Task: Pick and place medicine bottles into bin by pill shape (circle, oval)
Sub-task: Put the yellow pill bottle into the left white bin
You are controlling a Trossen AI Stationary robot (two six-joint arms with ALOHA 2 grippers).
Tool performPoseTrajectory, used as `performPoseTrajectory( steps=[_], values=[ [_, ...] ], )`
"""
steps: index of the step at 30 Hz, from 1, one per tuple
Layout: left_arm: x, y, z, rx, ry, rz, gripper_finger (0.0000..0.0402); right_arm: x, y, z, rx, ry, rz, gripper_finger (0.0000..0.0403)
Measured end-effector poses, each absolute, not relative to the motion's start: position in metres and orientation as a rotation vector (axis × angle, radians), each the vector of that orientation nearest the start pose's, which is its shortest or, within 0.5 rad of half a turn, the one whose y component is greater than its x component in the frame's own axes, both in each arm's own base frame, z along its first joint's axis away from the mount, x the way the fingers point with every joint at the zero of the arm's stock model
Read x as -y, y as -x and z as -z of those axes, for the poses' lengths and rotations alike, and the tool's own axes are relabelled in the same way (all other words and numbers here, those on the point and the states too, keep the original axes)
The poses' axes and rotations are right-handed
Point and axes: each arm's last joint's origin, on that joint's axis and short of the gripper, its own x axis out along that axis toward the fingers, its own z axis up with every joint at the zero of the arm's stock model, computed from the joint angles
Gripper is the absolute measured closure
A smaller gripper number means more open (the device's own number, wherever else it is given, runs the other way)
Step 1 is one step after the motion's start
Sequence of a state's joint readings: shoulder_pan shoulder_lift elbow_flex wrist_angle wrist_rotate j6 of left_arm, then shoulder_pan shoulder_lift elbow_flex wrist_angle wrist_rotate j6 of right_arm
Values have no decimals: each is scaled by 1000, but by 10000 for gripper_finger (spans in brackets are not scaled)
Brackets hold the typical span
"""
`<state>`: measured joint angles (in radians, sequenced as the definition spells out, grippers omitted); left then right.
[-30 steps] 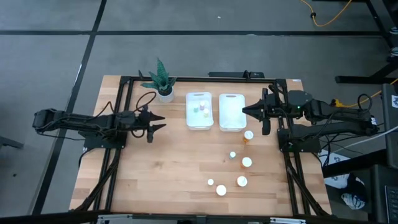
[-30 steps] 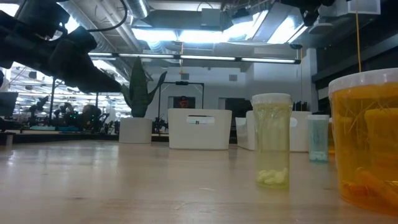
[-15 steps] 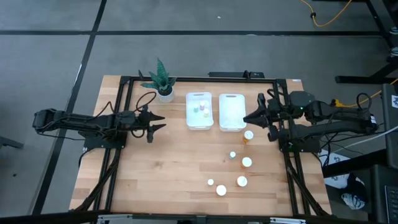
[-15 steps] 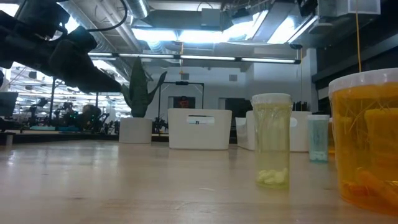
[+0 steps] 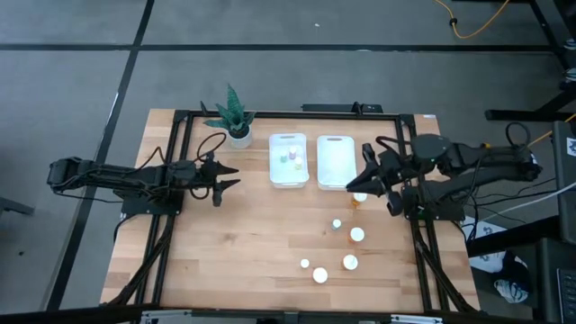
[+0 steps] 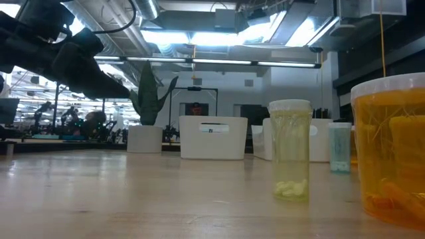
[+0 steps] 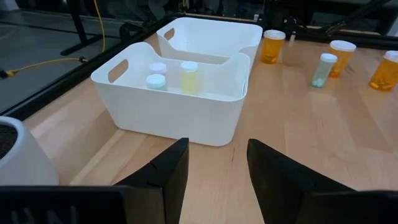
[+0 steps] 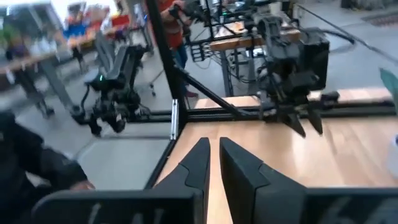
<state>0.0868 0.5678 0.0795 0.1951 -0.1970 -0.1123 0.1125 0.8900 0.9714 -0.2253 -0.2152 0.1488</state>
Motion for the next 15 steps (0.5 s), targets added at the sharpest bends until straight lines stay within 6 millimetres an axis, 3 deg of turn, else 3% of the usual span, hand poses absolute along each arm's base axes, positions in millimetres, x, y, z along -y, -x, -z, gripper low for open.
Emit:
performPoseTrajectory(
  steps=[5,15],
  values=[
    [-17,-133,-156,-278,95,-298,246,-34,-201,-385,-206,-41,-346,336],
    [-17,-133,-156,-278,95,-298,246,-37,-230,-374,-272,-35,-342,197]
  ],
)
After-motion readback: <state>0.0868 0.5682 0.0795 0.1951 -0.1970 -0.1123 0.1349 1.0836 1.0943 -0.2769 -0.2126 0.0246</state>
